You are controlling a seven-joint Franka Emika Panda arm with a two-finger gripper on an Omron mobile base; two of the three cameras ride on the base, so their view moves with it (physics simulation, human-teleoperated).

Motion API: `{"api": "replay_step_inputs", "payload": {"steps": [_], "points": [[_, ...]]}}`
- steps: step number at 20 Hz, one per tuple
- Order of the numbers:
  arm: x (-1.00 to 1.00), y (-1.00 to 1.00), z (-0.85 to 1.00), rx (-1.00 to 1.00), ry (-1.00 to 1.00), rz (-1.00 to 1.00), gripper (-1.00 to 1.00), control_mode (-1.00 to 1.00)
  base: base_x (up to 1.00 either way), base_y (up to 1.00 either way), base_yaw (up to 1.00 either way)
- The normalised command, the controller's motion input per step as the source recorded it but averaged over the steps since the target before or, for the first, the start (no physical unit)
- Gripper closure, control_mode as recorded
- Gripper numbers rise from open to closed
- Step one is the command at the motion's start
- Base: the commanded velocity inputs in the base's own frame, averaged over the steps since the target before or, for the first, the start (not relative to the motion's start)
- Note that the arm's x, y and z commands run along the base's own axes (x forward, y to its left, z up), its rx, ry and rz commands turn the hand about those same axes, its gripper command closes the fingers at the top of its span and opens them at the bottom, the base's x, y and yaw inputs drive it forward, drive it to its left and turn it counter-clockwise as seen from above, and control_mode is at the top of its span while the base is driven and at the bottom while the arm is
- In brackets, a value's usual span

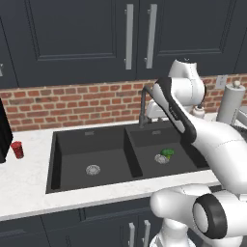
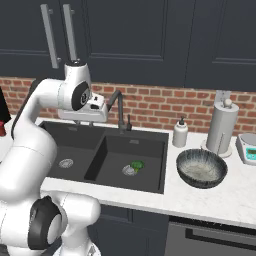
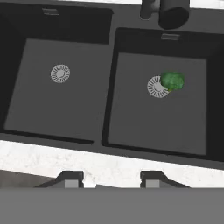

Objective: Pick the broccoli from the sink and place it in the bowl. Then pick the bowl and place it in the microwave. Then close the microwave door and press the start button.

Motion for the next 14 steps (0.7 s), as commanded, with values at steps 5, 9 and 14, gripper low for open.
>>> {"api": "replay_step_inputs", "payload": {"steps": [5,9,14], "points": [[-0.5,0.0,-0.05,0.0,0.0,-0.01,-1.0,-1.0,0.0,0.0,0.0],[-0.95,-0.16,-0.36,0.01,-0.02,-0.09,-1.0,-1.0,0.0,0.0,0.0],[-0.28,-0.35,-0.57,0.13,0.13,-0.2,-1.0,-1.0,0.0,0.0,0.0]]}}
